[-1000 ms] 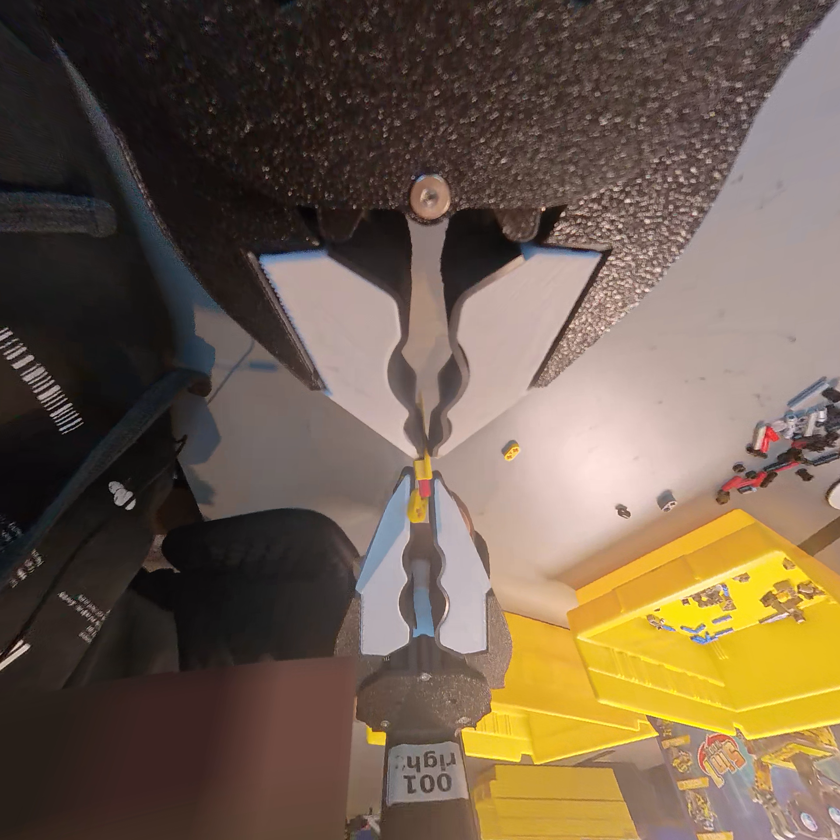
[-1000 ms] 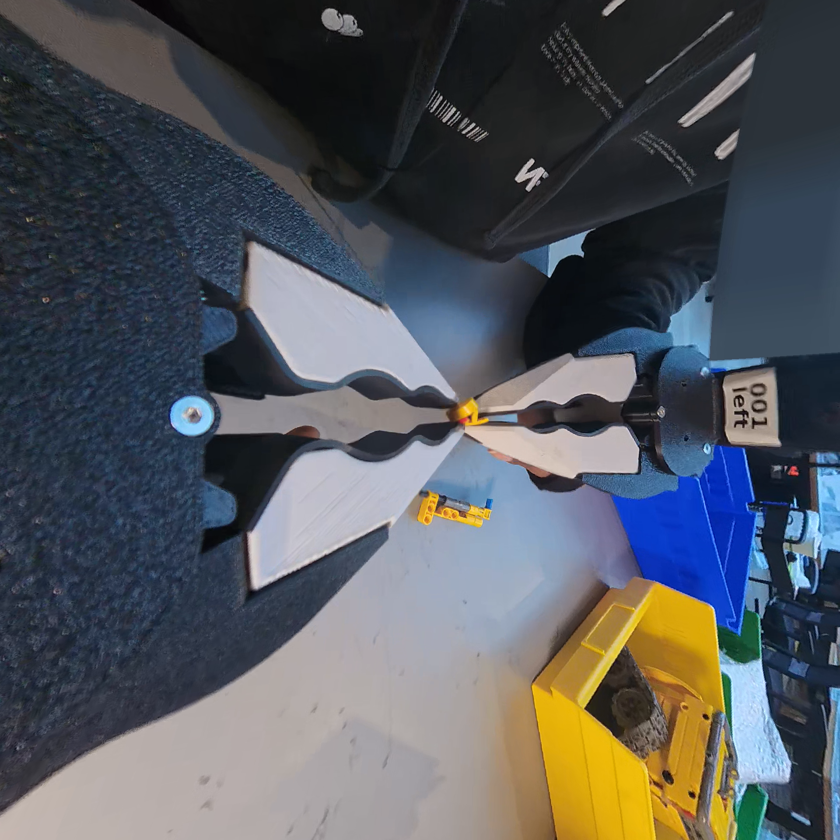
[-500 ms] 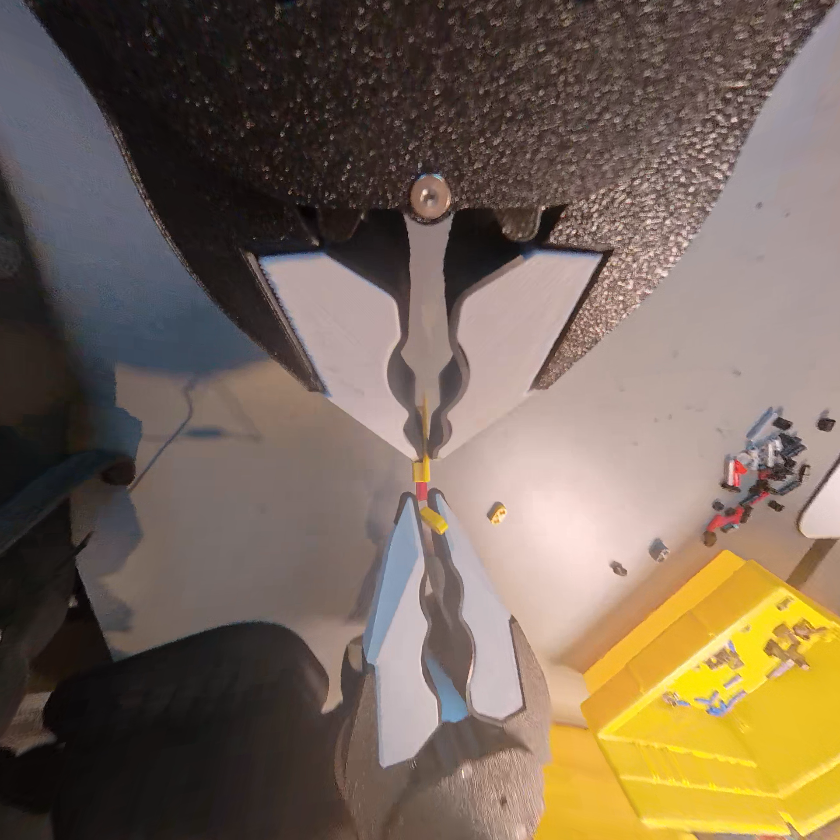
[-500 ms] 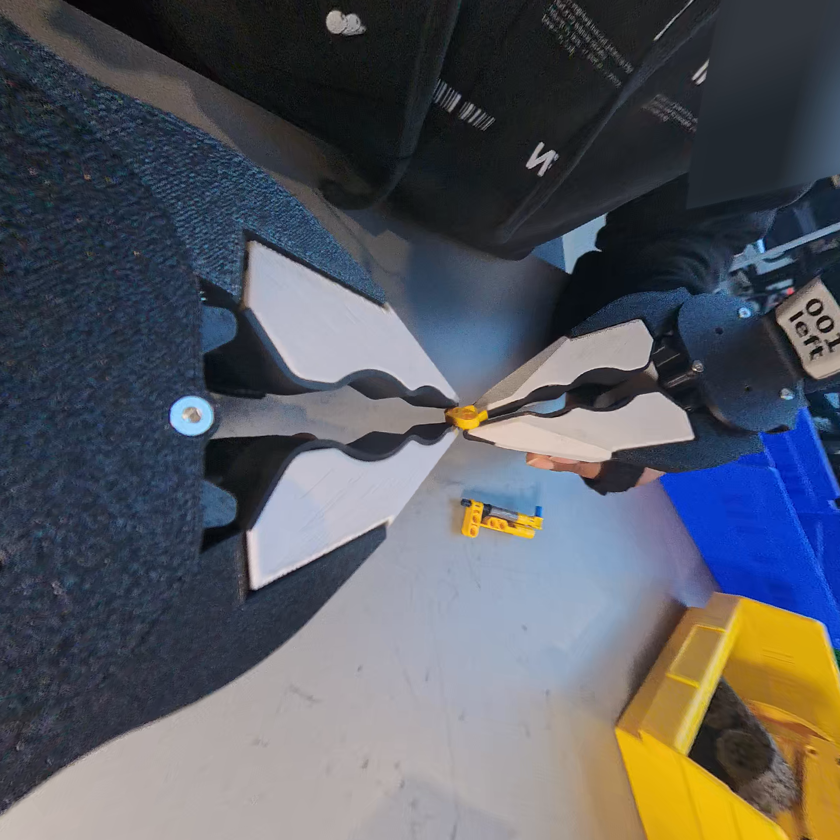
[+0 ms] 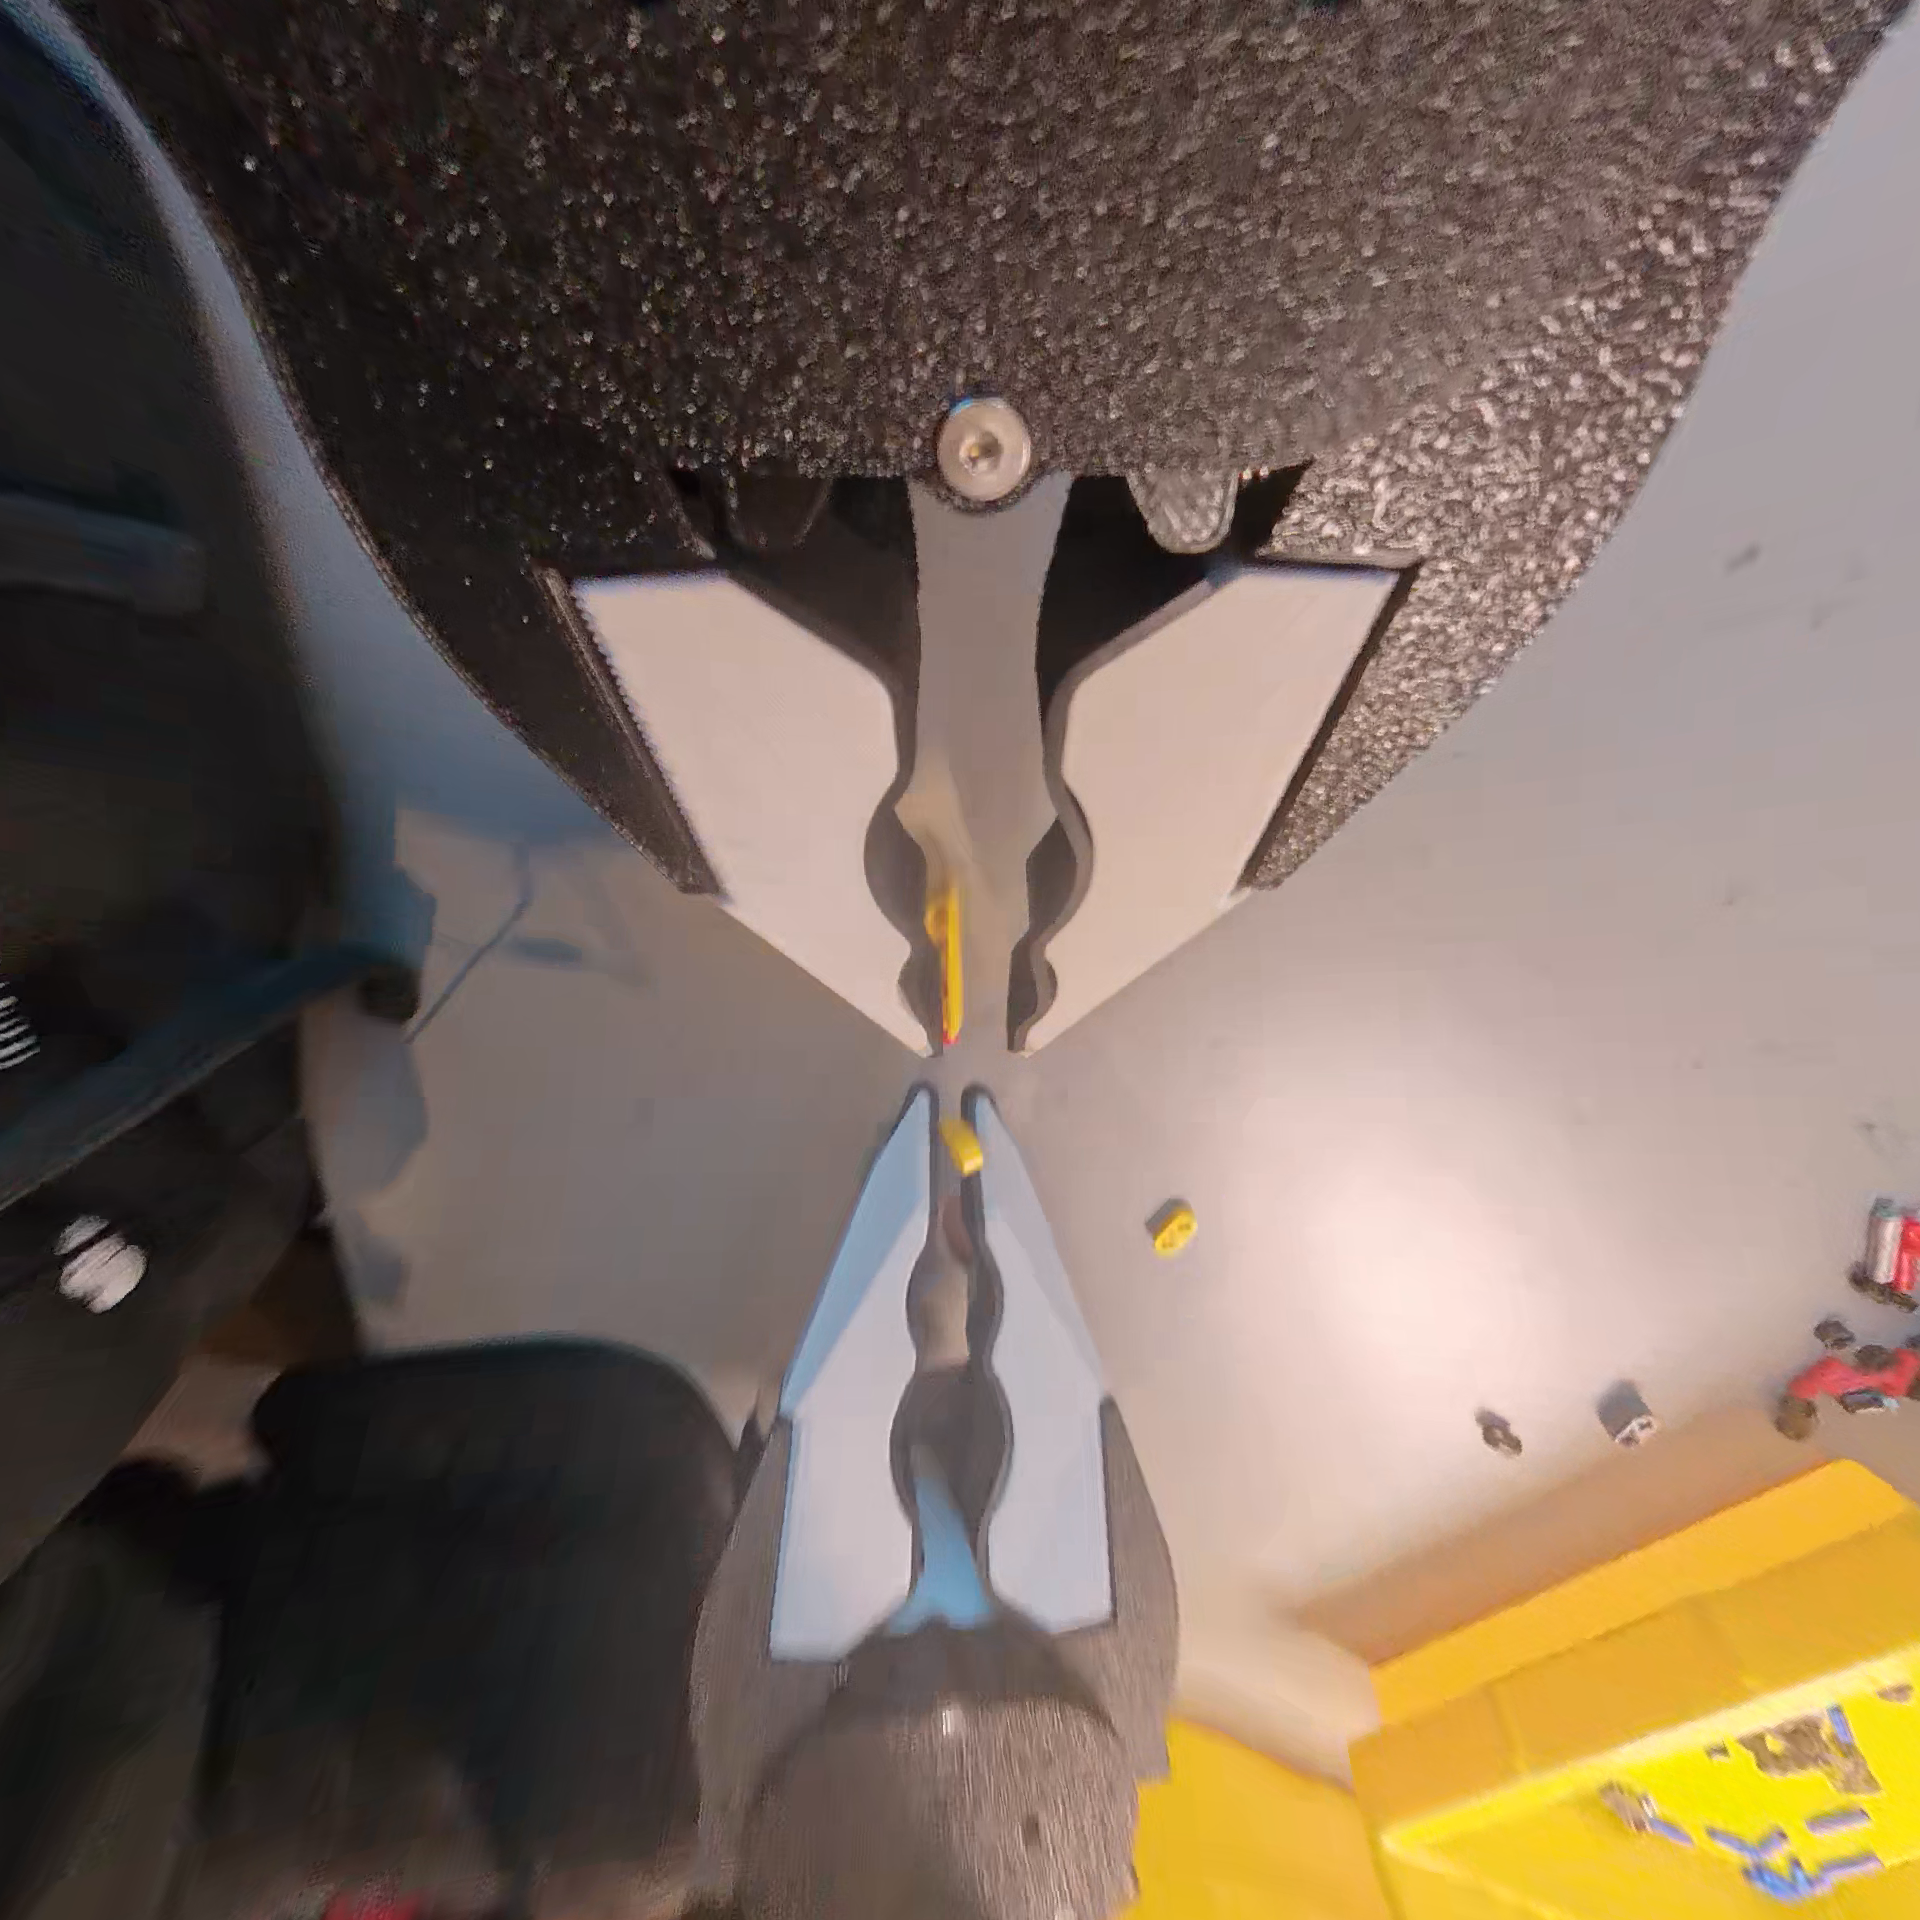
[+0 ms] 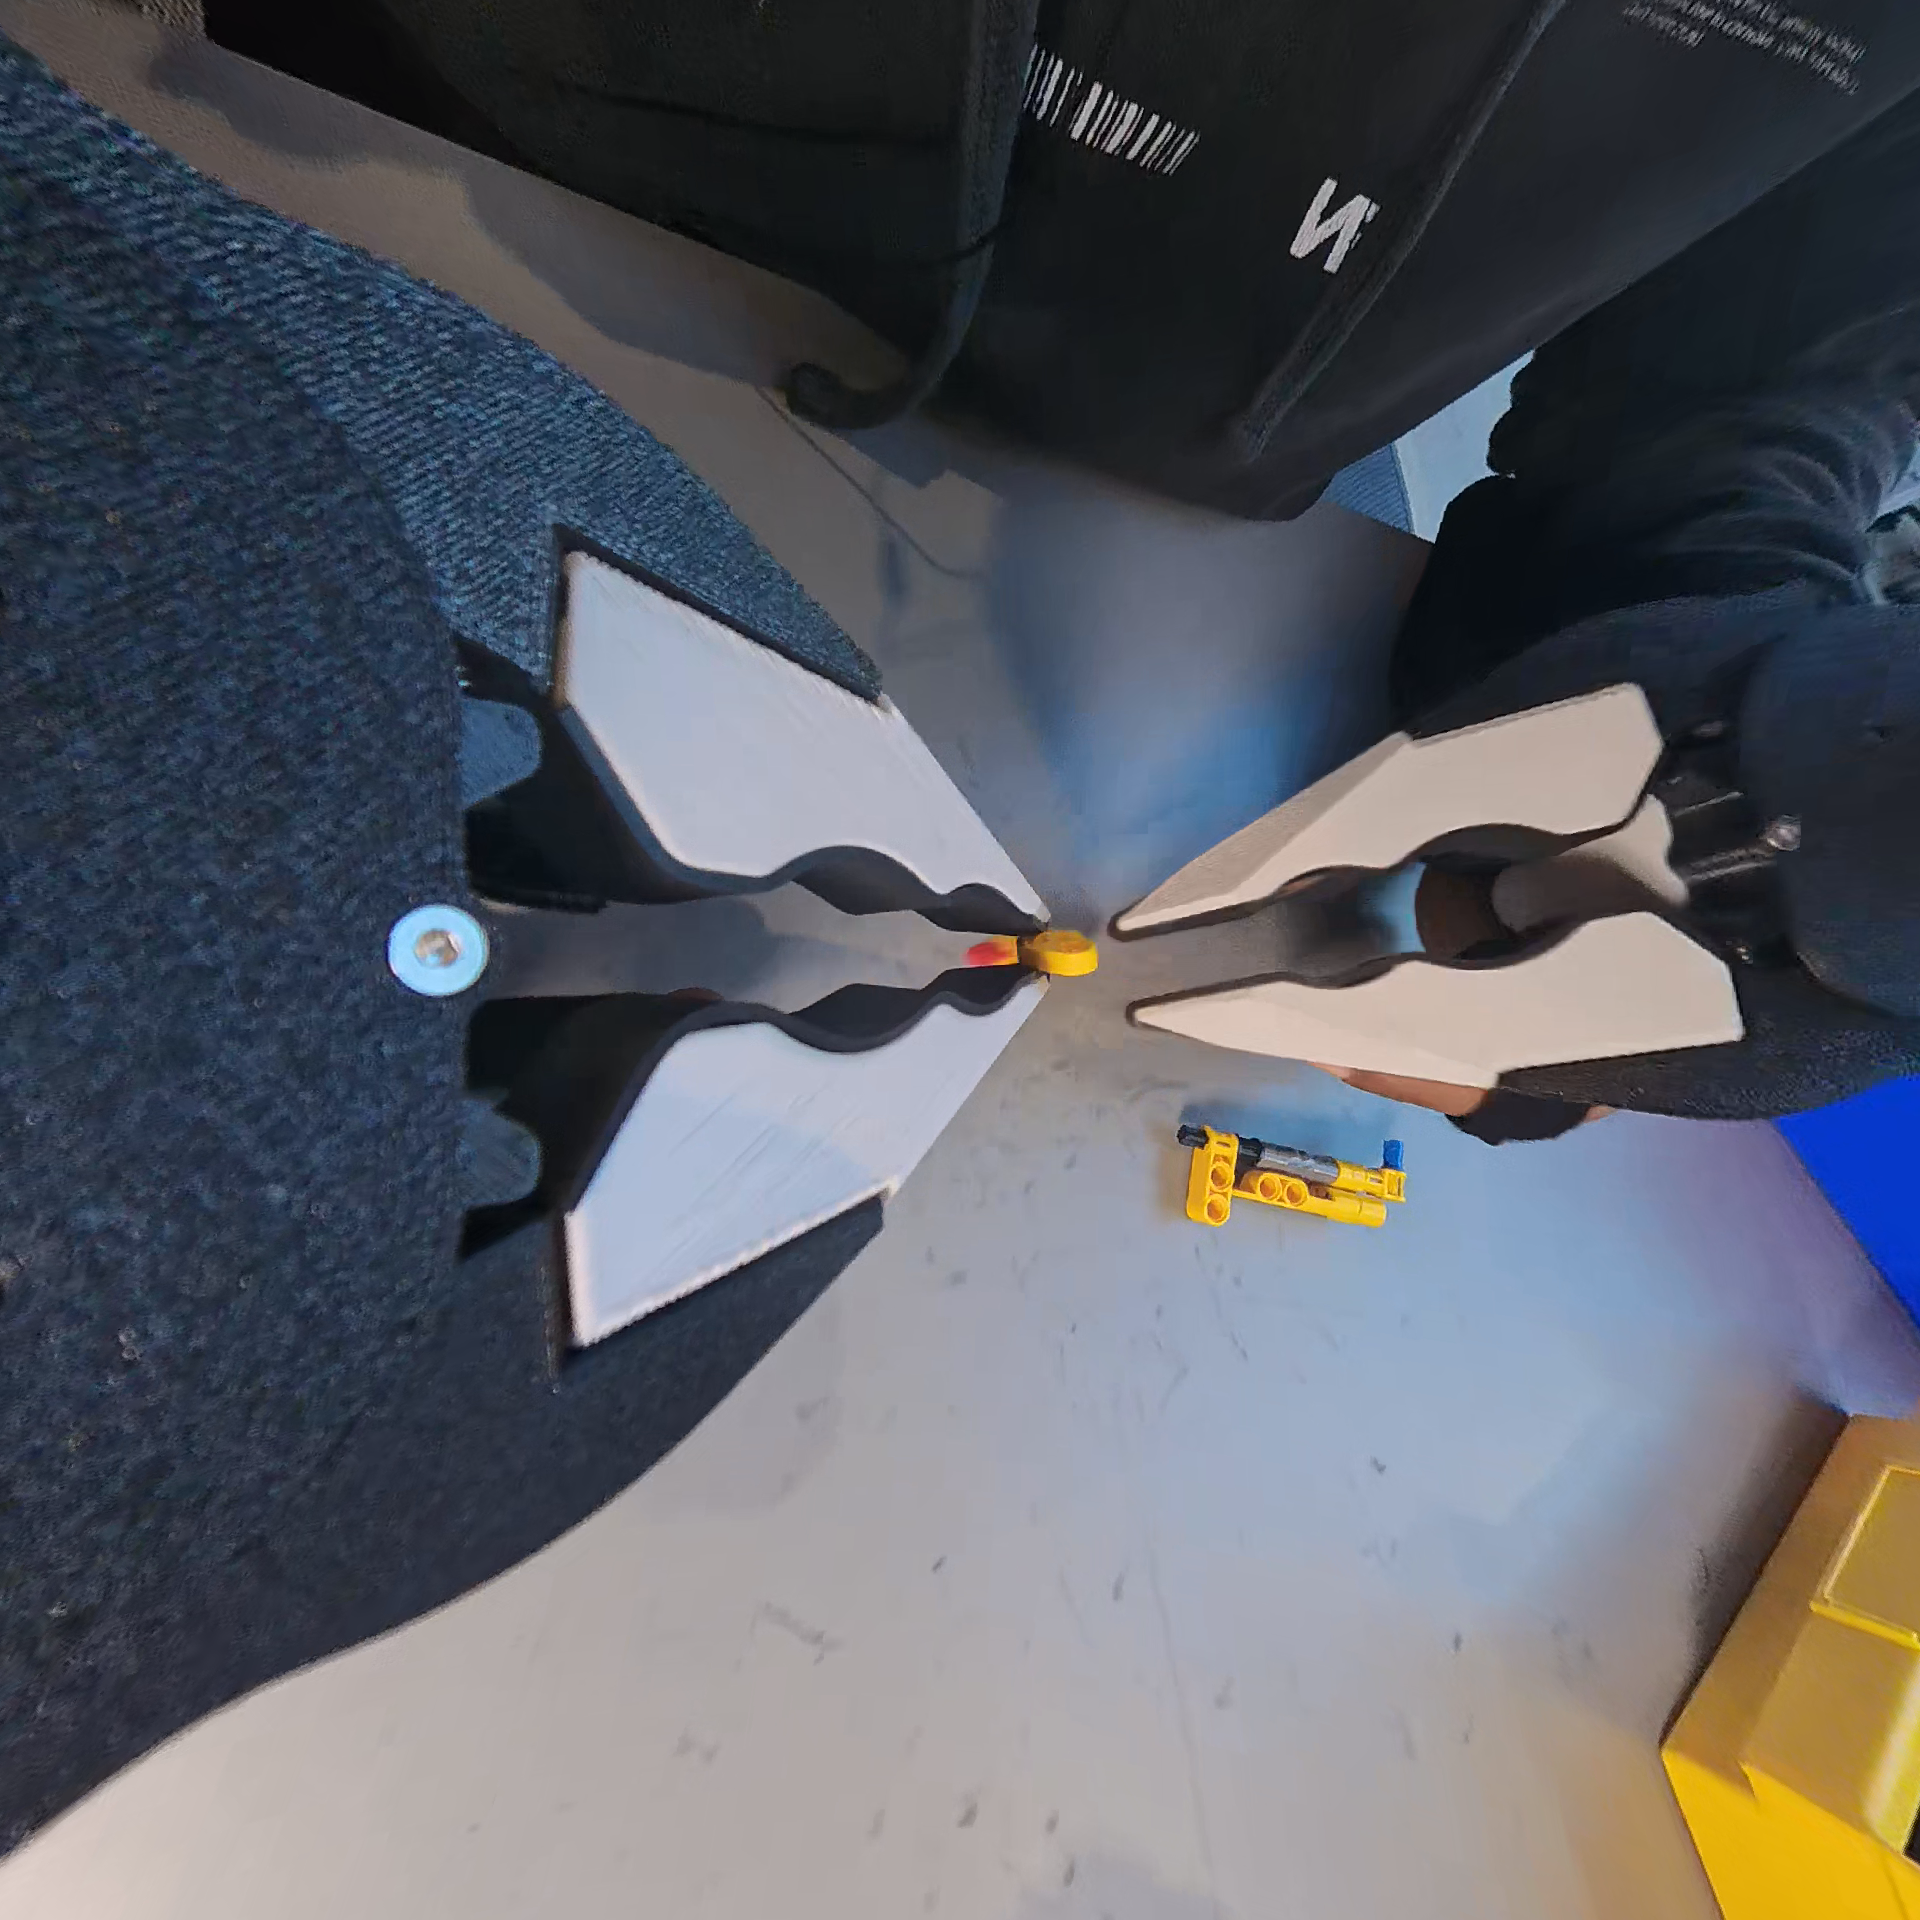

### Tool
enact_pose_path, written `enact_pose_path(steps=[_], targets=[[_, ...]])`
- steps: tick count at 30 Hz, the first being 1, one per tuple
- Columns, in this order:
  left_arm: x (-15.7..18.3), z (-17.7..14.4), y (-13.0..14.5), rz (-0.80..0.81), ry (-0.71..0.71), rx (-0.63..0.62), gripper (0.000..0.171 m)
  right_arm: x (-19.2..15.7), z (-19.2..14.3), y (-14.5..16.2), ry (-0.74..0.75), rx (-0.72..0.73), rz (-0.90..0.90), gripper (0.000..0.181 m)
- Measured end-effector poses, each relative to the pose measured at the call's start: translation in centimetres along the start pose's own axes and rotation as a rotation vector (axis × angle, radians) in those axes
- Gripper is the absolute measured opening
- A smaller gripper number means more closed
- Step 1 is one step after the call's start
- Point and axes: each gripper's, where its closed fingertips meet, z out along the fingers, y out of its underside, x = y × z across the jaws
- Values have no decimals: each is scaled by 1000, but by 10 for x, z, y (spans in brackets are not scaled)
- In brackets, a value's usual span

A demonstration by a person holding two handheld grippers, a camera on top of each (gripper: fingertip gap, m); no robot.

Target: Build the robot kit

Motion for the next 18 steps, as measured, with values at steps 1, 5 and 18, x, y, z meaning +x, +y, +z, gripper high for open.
enact_pose_path(steps=[1,5,18], targets=[[2,-2,-8,-41,24,44,11,0,1,-2,2,6,1,5],[3,1,-5,-72,43,33,8,-1,4,-6,20,5,-16,5],[10,4,-20,-111,80,106,3,-7,12,-4,21,-31,-40,3]])
